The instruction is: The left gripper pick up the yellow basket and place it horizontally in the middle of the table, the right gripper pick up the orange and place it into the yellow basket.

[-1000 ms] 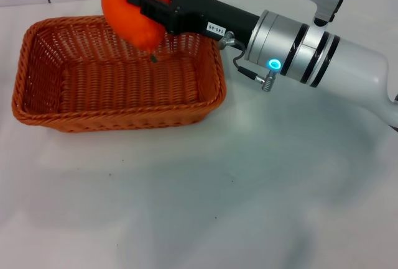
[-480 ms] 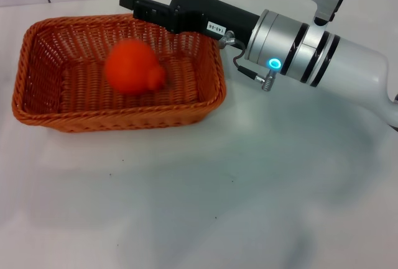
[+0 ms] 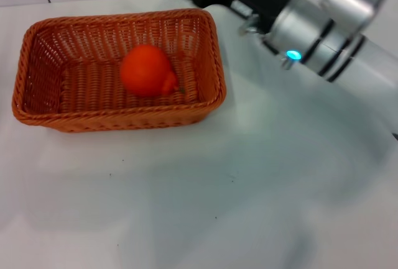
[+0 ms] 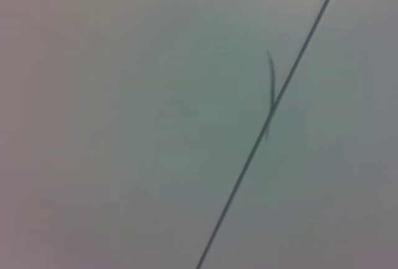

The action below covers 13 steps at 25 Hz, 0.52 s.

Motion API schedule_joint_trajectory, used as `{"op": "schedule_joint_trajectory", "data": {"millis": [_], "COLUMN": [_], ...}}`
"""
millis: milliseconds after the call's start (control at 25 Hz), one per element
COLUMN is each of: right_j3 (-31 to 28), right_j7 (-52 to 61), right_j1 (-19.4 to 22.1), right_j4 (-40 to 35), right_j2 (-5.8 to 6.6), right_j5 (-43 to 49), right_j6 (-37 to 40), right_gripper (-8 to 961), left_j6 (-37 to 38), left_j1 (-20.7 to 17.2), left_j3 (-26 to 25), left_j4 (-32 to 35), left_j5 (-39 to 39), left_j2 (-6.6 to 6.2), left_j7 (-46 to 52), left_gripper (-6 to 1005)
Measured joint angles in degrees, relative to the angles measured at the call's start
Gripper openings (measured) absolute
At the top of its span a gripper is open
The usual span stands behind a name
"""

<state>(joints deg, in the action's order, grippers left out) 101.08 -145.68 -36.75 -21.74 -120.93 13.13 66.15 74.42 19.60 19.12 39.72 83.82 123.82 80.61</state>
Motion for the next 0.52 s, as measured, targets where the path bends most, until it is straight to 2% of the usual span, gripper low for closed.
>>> {"op": "schedule_joint_trajectory", "data": {"millis": [120, 320, 360, 520], "right_j3": [-0.3, -1.5, -2.4, -7.4], "right_j7": [-9.1, -13.9, -14.6, -15.3], "right_j1": [3.2, 8.3, 9.1, 11.0], "right_j4": [-0.3, 0.7, 1.2, 5.6], "right_j2": [0.01, 0.48, 0.5, 0.54], "right_j5": [-7.1, -20.3, -21.9, -24.0], "right_j6": [2.8, 5.4, 5.5, 5.6], "right_gripper": [934, 934, 934, 934], "left_j6": [-1.2, -4.0, -4.0, -6.1], "left_j1": [0.0, -0.1, -0.1, -0.4], "left_j3": [-0.3, -0.8, -0.8, -0.9], "left_j4": [-1.1, -3.6, -3.6, -7.4], "left_j5": [-0.1, -2.8, -2.8, -9.0], "left_j2": [0.01, 0.05, 0.05, 0.1], "left_j7": [-3.3, -11.2, -11.2, -21.4], "left_gripper": [749, 748, 748, 748]}}
